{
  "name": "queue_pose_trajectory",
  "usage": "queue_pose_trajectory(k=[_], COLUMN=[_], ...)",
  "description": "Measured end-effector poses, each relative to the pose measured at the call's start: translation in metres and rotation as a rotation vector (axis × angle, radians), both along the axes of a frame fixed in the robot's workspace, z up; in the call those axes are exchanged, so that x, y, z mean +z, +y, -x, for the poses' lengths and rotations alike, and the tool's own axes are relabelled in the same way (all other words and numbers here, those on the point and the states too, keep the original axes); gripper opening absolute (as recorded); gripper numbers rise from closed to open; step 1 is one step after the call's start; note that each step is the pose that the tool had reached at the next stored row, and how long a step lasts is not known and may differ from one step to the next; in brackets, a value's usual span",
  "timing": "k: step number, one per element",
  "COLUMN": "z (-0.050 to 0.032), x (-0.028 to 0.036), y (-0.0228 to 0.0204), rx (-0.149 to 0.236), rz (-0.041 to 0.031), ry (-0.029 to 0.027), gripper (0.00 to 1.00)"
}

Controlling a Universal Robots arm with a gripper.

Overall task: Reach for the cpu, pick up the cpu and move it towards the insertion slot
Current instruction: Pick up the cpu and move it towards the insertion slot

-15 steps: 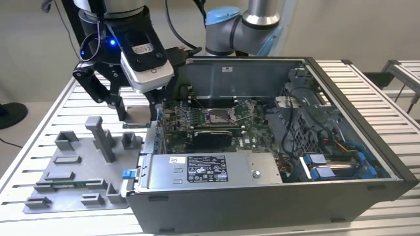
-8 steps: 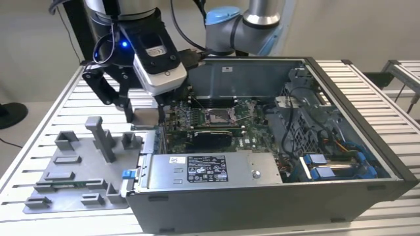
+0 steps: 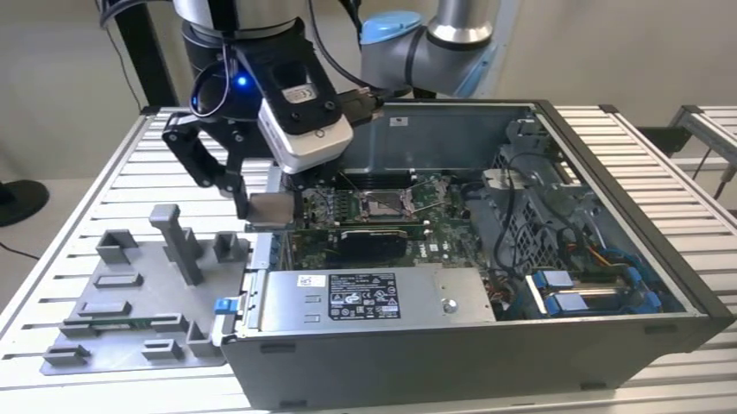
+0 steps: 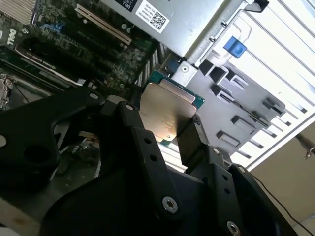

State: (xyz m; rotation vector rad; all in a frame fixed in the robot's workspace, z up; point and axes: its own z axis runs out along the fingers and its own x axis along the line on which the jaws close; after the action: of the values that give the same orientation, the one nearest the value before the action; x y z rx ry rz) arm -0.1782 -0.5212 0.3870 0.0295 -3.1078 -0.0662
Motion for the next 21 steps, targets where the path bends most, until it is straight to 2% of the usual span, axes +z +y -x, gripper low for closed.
queue_pose_trajectory(k=[21], z=[-0.03], x=[0.0], y=[-0.0095], rx=[0.0], rz=[-0.0001], ry=[0.0004], gripper=[0.0])
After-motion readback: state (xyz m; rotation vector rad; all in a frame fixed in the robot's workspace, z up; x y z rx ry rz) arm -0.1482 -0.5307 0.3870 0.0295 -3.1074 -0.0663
